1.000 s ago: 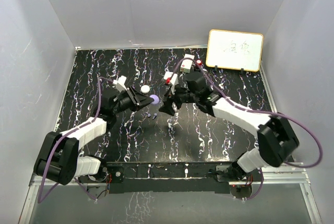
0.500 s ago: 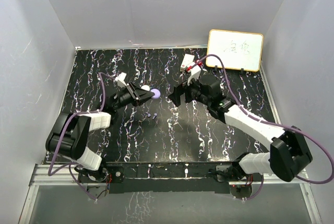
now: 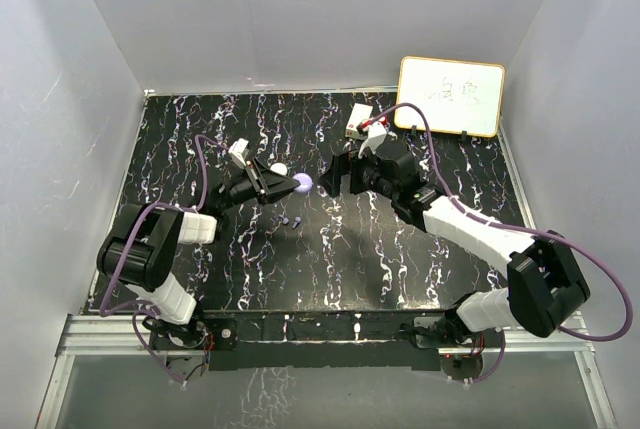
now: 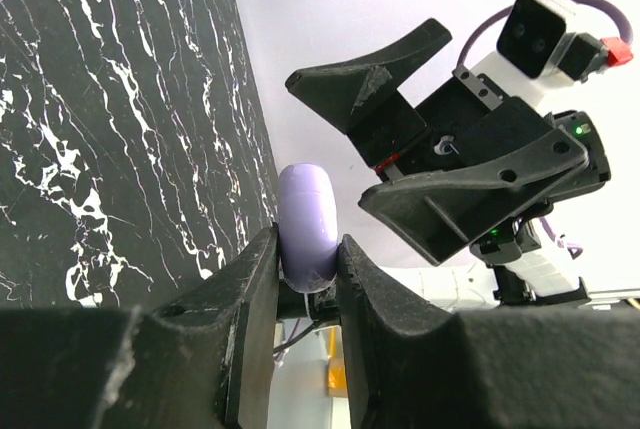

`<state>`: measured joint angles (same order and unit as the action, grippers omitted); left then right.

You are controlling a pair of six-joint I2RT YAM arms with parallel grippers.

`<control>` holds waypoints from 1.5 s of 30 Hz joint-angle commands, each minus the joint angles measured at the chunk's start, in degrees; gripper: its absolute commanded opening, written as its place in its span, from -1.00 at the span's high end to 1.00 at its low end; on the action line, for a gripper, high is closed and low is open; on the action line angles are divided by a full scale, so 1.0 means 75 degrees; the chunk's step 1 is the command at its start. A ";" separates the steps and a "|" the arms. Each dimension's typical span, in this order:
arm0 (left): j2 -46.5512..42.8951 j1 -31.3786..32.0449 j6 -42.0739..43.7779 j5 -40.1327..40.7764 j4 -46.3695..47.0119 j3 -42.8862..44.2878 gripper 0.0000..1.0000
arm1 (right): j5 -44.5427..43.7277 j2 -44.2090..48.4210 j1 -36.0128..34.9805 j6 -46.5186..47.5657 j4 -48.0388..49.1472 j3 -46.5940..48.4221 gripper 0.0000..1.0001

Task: Insert the wireless bluetooth earbuds into the charging case
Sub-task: Open the charging case.

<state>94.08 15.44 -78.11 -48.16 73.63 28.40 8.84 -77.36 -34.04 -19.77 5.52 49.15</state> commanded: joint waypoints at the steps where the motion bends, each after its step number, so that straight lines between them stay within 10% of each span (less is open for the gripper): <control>1: -0.0728 -0.0043 0.0657 -0.0254 -0.0425 0.0127 1.00 | 0.0211 0.0054 0.0016 -0.0391 0.0650 0.0489 -0.97; 45: -0.1363 -0.0036 0.0619 -0.0358 -0.0780 0.0356 1.00 | 0.0468 -0.1509 -0.0230 -0.0645 0.0741 0.0328 -0.97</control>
<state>88.60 14.81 -72.44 -48.84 63.24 28.40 14.02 -87.31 -35.51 -25.65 11.88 52.45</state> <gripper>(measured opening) 0.249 0.983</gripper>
